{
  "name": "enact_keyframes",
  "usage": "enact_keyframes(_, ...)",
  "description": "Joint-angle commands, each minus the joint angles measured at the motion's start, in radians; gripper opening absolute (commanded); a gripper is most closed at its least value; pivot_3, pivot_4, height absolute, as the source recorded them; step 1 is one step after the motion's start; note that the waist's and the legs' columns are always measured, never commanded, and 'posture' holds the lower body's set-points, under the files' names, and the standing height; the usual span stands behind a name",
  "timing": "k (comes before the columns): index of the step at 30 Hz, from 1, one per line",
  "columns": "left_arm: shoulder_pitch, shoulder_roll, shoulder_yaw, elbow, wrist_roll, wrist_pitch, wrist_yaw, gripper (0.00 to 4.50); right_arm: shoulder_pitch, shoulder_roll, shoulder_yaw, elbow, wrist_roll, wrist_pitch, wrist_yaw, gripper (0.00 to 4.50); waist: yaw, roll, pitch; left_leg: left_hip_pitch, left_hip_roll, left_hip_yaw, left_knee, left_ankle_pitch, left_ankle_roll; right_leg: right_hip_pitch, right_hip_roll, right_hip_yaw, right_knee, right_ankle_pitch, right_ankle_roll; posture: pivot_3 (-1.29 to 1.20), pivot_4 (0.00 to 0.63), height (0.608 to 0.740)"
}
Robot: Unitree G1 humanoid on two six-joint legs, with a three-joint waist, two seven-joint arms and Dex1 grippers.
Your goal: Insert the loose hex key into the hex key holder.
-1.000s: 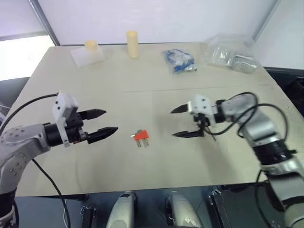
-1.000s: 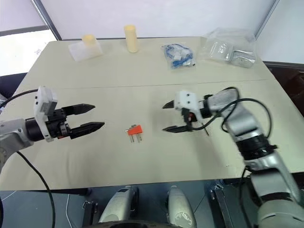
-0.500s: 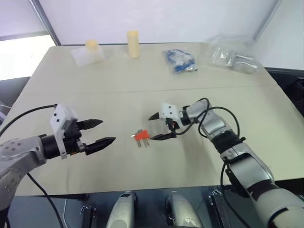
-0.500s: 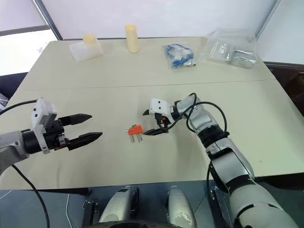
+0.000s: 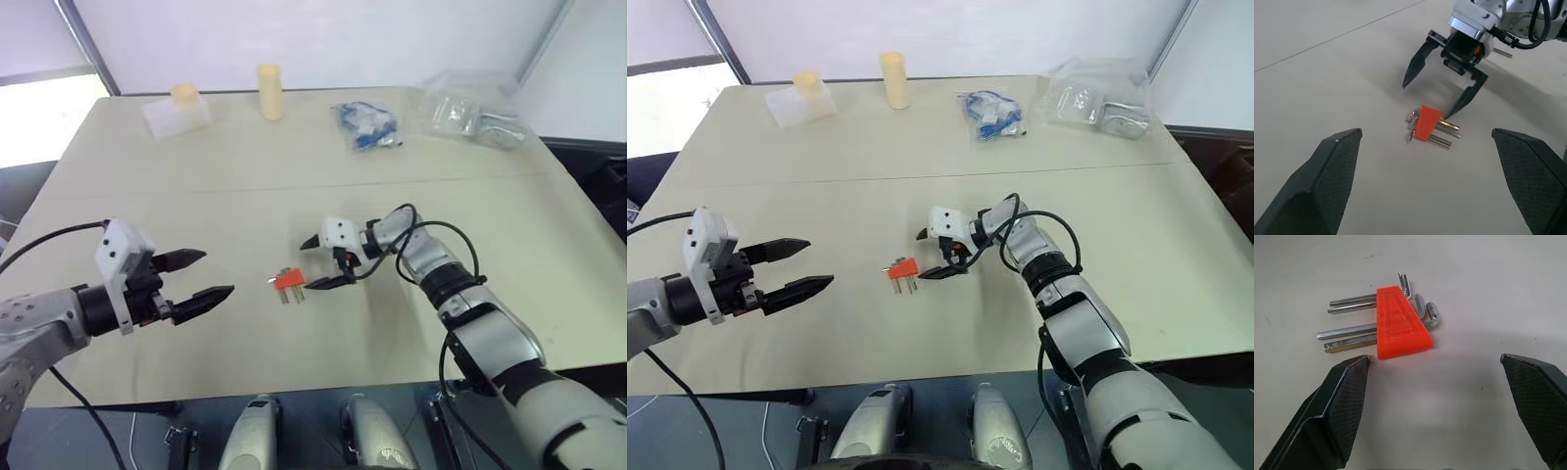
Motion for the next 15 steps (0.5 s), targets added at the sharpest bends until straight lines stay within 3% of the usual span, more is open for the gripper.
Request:
enact_keyframes(1,0.002,0.005,0.036,-0.02,0.0,-0.018,0.001,4.47,-0.02,0.015,-0.011,0.007,-0.012,-0.016,-0.005,4.45,-0.003,0.0,0.0,0.0,0.0,0.0,0.0,0.0,0.0,0.0,0.0,0.0,0.0,0.0,0.0,0.0,0.15,0.74)
enact_keyframes(15,0.008,0.004,0.035,-0.02,0.02,-0.03,0.001,4.47,-0.013,0.044,0.008,0.006,-0.049,-0.047,0.027,4.45,-0.004,0.0,0.0,0.0,0.0,0.0,0.0,0.0,0.0,0.0,0.0,0.0,0.0,0.0,0.0,0.0,0.15,0.74)
